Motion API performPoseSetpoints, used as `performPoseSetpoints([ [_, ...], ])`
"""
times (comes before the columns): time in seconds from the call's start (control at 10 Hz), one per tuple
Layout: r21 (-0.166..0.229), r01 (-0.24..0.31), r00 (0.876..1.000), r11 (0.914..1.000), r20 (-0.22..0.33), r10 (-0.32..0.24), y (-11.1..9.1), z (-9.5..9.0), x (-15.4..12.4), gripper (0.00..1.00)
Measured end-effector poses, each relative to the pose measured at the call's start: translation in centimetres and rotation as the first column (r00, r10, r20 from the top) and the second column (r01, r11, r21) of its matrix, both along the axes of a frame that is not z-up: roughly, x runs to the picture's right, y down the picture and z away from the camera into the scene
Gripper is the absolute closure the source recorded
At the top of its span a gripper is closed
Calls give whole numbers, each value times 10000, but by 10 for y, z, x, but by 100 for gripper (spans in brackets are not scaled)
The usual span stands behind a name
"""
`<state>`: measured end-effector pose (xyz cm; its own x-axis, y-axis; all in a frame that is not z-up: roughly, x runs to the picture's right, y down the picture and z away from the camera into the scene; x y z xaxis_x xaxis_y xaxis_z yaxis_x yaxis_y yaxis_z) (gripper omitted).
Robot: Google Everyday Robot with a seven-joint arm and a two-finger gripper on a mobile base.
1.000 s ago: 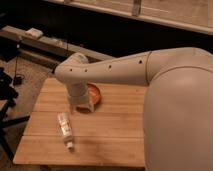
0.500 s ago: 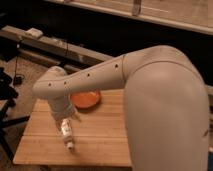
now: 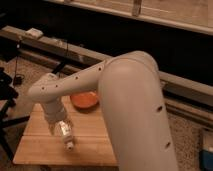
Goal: Place the bottle in the ceramic bowl
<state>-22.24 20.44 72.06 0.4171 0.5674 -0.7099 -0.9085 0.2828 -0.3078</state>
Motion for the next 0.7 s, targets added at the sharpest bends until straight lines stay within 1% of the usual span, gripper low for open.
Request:
performPoseSetpoints([
  [0.2,44,205,9998,9998,-10,-205,5,14,-8,35],
  [0.4,179,406,9992,9990,42,-407,0,28,-7,35],
  [0.7,269,523,9985,9983,146,-527,-6,41,-6,35],
])
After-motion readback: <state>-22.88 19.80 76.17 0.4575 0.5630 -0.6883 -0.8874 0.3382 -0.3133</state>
